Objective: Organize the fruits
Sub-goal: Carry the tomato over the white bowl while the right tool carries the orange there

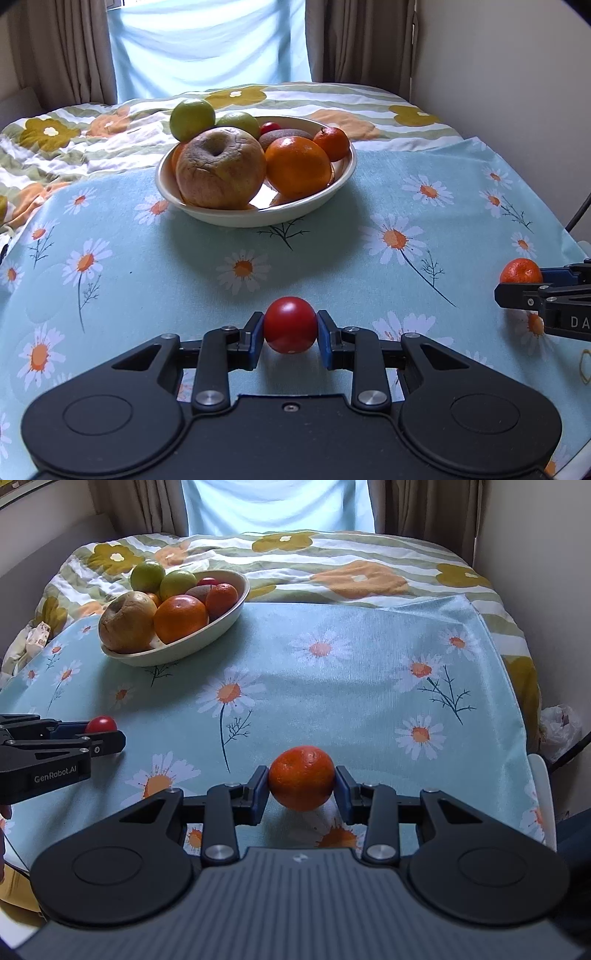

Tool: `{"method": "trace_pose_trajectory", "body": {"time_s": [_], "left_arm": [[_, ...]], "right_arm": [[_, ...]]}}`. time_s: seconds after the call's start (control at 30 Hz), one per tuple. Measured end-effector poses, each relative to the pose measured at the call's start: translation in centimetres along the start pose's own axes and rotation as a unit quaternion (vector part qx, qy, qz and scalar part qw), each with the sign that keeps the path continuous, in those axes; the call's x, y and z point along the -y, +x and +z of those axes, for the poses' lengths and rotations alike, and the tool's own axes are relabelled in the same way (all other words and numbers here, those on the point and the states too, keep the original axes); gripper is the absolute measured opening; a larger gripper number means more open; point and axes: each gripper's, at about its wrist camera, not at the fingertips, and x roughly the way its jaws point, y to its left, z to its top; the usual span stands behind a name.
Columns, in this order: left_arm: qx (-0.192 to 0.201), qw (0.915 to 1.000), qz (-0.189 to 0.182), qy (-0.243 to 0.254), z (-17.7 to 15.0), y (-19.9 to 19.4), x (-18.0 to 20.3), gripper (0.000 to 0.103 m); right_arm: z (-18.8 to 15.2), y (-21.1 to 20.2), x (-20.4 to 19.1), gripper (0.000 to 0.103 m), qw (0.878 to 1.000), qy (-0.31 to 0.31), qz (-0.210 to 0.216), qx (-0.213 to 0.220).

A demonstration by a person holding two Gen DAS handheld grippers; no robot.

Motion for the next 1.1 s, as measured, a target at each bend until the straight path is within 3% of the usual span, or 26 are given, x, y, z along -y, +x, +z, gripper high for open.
{"method": "trace_pose_trajectory", "body": {"time_s": [0.43,0.7,1.1], "left_arm": [[0.02,0.9995,-0.002,-0.024,1.5,-5.8,-0.9,0.033],[0.051,0.9982,0.002,-0.031,4.4,-9.1,-1.4,0.033],[0.074,0.9969,0.005,-0.025,10.6,-8.6,-3.3,0.033]], "right_arm": [[3.1,-4.4,-1.6,0.052,1.0,-0.003,0.008,0.021],[6.3,-6.7,-3.2,0.052,0.999,-0.025,0.018,0.036],[13.0,-6.6,-4.8,0.052,0.997,-0.03,0.027,0.059]]}}
